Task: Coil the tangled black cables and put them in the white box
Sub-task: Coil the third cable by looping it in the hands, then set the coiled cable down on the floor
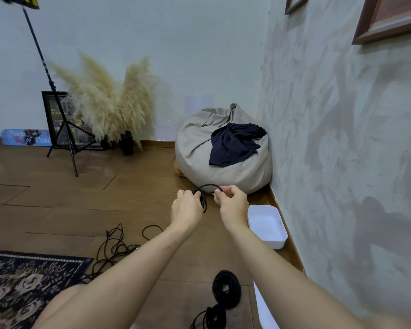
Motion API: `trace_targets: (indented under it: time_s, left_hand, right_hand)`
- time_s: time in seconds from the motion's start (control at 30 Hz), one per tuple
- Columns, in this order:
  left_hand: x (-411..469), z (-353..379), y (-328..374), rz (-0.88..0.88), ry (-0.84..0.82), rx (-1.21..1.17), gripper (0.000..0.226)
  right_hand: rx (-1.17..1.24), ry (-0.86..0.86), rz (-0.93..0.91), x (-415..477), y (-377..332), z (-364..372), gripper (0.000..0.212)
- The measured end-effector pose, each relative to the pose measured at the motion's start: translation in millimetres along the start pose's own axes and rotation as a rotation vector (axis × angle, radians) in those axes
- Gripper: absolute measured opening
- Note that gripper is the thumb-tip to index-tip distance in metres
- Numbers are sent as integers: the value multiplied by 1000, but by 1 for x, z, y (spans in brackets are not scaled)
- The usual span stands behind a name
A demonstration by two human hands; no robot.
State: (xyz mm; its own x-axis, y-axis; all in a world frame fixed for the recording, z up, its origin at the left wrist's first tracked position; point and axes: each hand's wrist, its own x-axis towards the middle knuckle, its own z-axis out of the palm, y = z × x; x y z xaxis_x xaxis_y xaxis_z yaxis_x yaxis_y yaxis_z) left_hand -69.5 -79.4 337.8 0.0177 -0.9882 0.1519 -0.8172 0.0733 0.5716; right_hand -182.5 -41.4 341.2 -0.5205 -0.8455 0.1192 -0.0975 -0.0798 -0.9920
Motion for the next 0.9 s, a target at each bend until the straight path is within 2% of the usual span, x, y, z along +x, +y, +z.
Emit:
trace_targets:
  time_s: [0.17,0.23,0.37,0.5,0.67,0.8,0.9]
  left_hand:
    - [10,14,0,-113,-53,-57,50]
    - [14,25,-3,-163,-77,-96,51]
    - [18,45,-21,-152,-104,-88,49]
    - [16,61,-24,-129,-128,-100,48]
    - [6,83,-25,-113,-147,-5,43]
    - [0,108,-34,-128,-148,-54,44]
    - [0,122,-46,-141,-155,-74,44]
  right_hand:
    - [167,31,86,-6,22,20,3]
    - [218,-20,122,-5,30,25,5]
    - [71,-118,146,11,50,19,4]
    - [65,-166,234,16,69,13,4]
    - [-290,-198,92,12,89,12,21]
    - [-666,-250,-12,10,97,7,31]
    - [-674,-379,18,16,110,6,35]
